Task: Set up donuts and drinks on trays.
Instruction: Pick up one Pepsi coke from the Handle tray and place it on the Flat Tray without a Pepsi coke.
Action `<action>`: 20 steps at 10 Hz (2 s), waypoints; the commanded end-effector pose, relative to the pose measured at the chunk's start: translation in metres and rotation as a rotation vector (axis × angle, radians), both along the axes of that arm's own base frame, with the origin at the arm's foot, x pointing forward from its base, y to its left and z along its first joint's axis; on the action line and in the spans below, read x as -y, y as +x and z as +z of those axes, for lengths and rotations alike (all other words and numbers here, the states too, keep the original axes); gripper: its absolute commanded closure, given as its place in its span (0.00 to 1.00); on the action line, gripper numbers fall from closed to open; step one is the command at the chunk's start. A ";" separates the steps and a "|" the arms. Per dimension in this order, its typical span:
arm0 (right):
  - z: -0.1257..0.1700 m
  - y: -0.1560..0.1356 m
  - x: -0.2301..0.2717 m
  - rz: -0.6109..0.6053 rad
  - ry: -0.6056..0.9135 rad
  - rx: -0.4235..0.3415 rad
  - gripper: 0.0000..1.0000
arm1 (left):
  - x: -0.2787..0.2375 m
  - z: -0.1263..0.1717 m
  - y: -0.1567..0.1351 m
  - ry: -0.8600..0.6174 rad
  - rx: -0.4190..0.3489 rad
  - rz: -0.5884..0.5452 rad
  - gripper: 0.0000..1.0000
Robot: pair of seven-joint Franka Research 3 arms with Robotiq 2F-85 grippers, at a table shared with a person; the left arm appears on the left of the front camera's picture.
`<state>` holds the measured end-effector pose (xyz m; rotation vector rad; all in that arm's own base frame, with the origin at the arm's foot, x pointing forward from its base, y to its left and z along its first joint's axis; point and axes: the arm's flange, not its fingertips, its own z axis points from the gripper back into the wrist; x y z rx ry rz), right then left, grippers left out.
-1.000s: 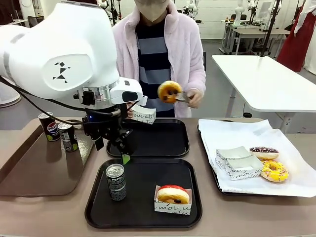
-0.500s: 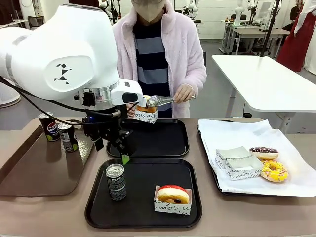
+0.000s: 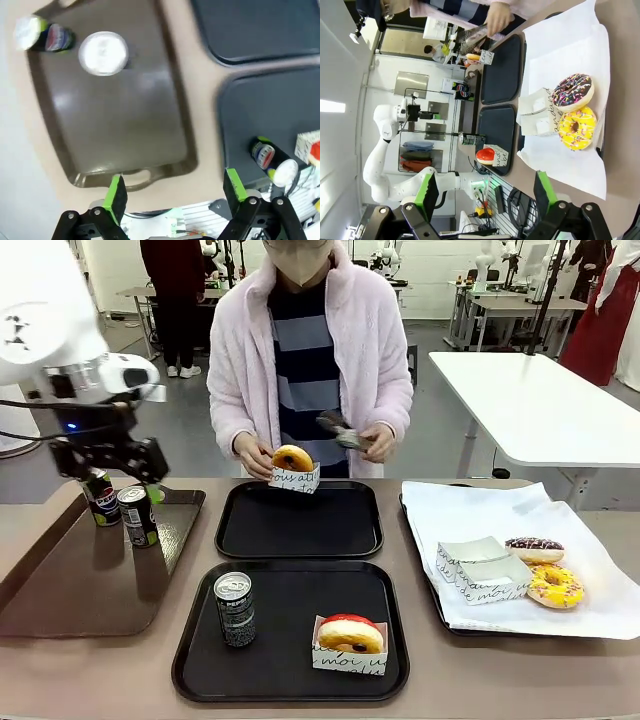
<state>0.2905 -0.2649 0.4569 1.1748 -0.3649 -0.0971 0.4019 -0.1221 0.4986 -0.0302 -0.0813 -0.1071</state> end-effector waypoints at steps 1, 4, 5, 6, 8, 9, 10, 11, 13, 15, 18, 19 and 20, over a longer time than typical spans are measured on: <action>-0.001 0.001 0.000 -0.003 0.002 0.010 0.00 | -0.010 -0.002 0.007 0.049 0.033 0.140 0.00; -0.001 0.001 0.000 -0.003 0.002 0.010 0.00 | -0.029 0.000 0.010 0.022 0.017 0.123 0.00; -0.001 0.001 0.000 -0.003 0.002 0.010 0.00 | -0.029 0.000 0.010 0.022 0.017 0.123 0.00; -0.001 0.001 0.000 -0.003 0.002 0.010 0.00 | -0.029 0.000 0.010 0.022 0.017 0.123 0.00; -0.001 0.001 0.000 -0.003 0.002 0.010 0.00 | -0.029 0.000 0.010 0.022 0.017 0.123 0.00; -0.001 0.001 0.000 -0.003 0.002 0.010 0.00 | -0.029 0.000 0.010 0.022 0.017 0.123 0.00; -0.001 0.001 0.000 -0.003 0.002 0.010 0.00 | -0.027 0.001 0.009 0.032 0.020 0.141 0.00; -0.001 0.001 0.000 -0.003 0.002 0.010 0.00 | -0.029 -0.013 0.022 -0.003 -0.012 0.191 0.00; -0.001 0.001 0.000 -0.003 0.002 0.010 0.00 | -0.027 -0.025 0.057 -0.066 -0.016 0.238 0.00; -0.001 0.001 0.000 -0.003 0.002 0.010 0.00 | -0.027 -0.039 0.076 -0.086 0.019 0.295 0.00; -0.001 0.001 0.000 -0.003 0.002 0.010 0.00 | -0.029 -0.059 0.112 -0.026 0.016 0.361 0.00; -0.001 0.001 0.000 -0.003 0.002 0.010 0.00 | -0.032 -0.064 0.116 -0.015 0.014 0.372 0.00; -0.001 0.001 0.000 -0.003 0.002 0.010 0.00 | -0.035 -0.069 0.117 -0.011 0.011 0.377 0.00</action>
